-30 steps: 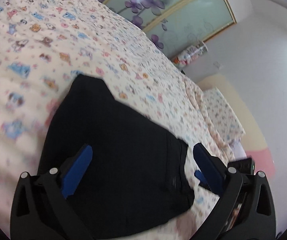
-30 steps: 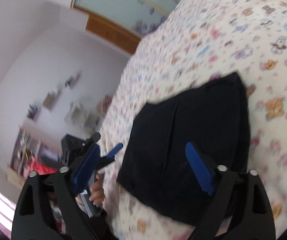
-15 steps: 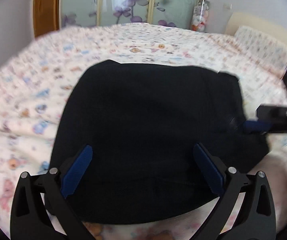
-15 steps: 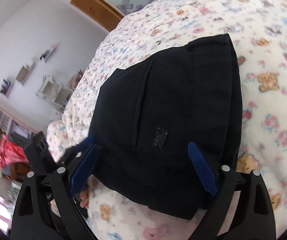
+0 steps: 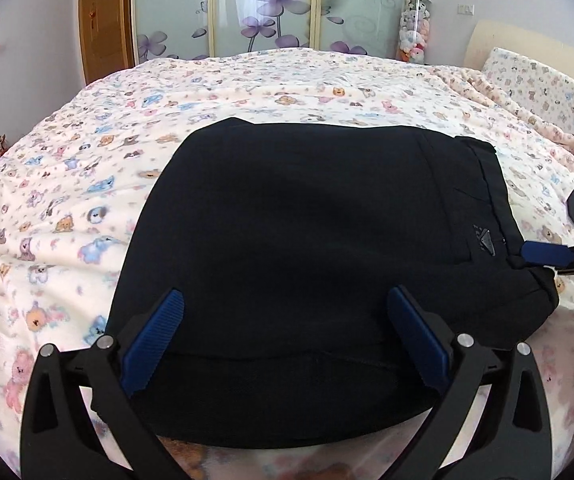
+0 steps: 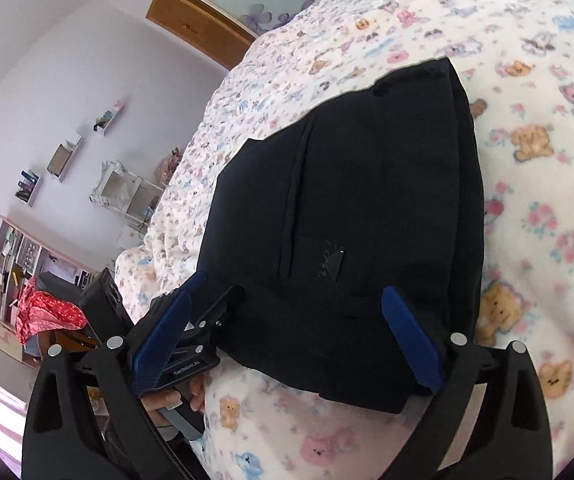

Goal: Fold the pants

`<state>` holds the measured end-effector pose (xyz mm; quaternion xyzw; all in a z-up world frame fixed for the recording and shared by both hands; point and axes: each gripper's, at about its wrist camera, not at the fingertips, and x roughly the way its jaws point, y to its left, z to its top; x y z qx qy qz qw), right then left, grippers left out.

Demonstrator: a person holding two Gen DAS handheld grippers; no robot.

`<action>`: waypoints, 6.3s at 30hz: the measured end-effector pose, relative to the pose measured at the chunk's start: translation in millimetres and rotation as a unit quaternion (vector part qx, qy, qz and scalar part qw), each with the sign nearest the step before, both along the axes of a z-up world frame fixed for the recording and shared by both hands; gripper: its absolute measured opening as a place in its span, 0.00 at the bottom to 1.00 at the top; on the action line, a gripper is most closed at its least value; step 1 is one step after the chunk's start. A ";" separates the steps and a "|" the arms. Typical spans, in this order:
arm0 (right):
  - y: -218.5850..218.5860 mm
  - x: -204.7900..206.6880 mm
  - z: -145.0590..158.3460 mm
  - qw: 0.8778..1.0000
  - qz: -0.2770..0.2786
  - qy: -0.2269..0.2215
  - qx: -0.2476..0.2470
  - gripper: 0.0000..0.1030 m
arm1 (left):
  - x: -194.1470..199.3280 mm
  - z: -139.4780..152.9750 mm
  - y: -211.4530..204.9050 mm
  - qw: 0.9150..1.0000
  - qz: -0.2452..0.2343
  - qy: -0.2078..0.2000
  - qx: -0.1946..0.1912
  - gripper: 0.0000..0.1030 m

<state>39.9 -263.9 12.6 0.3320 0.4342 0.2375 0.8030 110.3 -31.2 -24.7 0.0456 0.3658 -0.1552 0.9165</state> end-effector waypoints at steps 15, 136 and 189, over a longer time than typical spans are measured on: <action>-59.0 12.4 -31.8 0.994 -0.082 0.060 0.051 0.95 | 1.5 -1.8 2.8 1.000 -0.001 -0.002 -0.004 0.98; -21.4 33.5 -53.0 0.996 -0.074 0.023 0.044 0.41 | 107.5 -41.0 135.8 0.865 0.011 0.251 -0.434 0.23; -69.6 10.9 13.2 0.979 -0.185 -0.076 0.027 0.66 | 9.6 49.2 -7.9 0.957 -0.124 0.009 -0.263 0.91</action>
